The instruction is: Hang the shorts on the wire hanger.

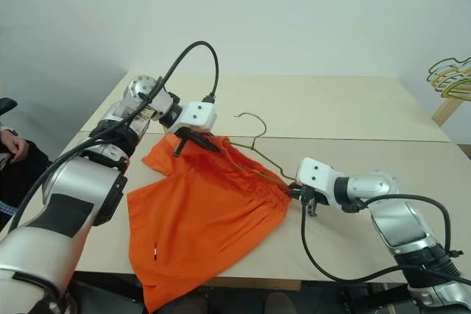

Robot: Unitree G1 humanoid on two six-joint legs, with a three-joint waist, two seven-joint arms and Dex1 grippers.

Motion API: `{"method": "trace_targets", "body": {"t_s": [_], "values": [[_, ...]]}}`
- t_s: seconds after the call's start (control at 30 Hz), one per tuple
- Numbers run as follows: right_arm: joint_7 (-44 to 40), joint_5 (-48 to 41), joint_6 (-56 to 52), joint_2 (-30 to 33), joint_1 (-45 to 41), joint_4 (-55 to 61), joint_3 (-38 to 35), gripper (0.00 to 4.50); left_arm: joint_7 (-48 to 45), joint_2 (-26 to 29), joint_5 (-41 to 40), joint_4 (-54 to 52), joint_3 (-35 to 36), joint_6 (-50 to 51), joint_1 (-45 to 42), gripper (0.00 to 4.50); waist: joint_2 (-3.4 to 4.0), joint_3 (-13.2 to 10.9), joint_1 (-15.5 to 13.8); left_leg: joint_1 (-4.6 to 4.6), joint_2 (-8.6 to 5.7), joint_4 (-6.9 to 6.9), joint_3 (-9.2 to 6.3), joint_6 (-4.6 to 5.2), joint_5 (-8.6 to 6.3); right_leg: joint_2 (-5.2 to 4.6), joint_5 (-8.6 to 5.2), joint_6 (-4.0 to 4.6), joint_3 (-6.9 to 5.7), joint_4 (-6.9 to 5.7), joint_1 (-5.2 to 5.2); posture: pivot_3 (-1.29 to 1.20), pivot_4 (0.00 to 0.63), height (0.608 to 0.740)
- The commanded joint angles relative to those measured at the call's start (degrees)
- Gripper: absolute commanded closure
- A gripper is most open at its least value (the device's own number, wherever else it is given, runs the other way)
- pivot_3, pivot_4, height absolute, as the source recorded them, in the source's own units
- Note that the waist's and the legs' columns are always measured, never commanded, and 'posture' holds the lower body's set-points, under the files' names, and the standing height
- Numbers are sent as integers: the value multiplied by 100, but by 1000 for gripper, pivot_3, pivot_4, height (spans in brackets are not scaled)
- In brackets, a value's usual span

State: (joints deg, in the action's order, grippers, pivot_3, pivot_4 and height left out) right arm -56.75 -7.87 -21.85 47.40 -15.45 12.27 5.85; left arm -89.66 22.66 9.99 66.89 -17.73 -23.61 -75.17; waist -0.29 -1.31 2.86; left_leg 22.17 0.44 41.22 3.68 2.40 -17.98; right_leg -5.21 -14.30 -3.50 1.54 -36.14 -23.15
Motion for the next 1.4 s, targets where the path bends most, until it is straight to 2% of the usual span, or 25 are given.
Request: {"method": "trace_targets", "body": {"t_s": [0.03,0.1,0.23,0.33,0.47,0.63,1.0,1.2,1.3,1.4], "values": [[344,-538,-518,-18,67,289,-1027,2071,-41,241,-234,-384,255,-118,102,4500,0,0,-3,-1,0,1,1,0,0,-1,0,0,1,-2,1,-100,0,740],[251,-1010,-695,14,530,537,-1703,2071,-72,316,-363,-589,355,19,243,4500,0,0,-34,-2,1,1,-1,0,0,0,0,0,0,-3,2,-109,0,740],[253,-1666,-1314,-6,1338,963,-2519,2071,-144,453,-539,-882,492,109,447,4500,-1,1,-45,8,-3,7,-13,1,-1,-4,1,-2,-5,-4,3,-131,0,740],[331,-2099,-1935,-79,1839,1072,-2731,2071,-214,516,-628,-1029,539,166,531,4500,-4,2,-26,8,-3,19,-9,19,-11,-5,3,-5,-3,-2,10,-149,0,740],[553,-2632,-2603,-337,2105,1373,-2493,2071,-249,545,-733,-1280,550,242,665,4500,-5,6,63,-2,2,17,-9,32,-19,0,3,-5,-1,-1,11,-178,0,740],[1495,-2787,-3194,-1101,1625,1309,-2014,2071,-281,629,-927,-1547,595,413,789,4500,-7,9,225,-9,19,14,-9,31,-18,15,1,-1,6,-2,11,-186,0,740],[1890,-3051,-3512,-1594,1497,1473,-1285,2071,-284,847,-1201,-2226,450,866,1116,4500,-4,11,341,-3,7,10,-13,25,-15,3,2,-4,13,-13,6,-150,0,740],[2347,-2826,-3421,-2165,990,876,-928,2071,-238,713,-1119,-2175,483,866,1103,4500,-6,13,376,-8,8,9,-14,30,-17,7,2,-4,14,-14,8,-148,0,740],[2495,-2790,-3453,-2309,779,611,-931,2607,-157,669,-1073,-2068,495,843,1037,4500,-6,13,389,-8,8,7,-16,27,-16,8,2,-3,13,-19,7,-146,0,740],[2487,-2897,-3496,-2305,704,549,-989,3614,-107,668,-1033,-1969,496,782,990,4500,-6,13,410,-8,6,7,-17,12,-7,6,2,-3,13,-24,5,-148,0,740]]}}
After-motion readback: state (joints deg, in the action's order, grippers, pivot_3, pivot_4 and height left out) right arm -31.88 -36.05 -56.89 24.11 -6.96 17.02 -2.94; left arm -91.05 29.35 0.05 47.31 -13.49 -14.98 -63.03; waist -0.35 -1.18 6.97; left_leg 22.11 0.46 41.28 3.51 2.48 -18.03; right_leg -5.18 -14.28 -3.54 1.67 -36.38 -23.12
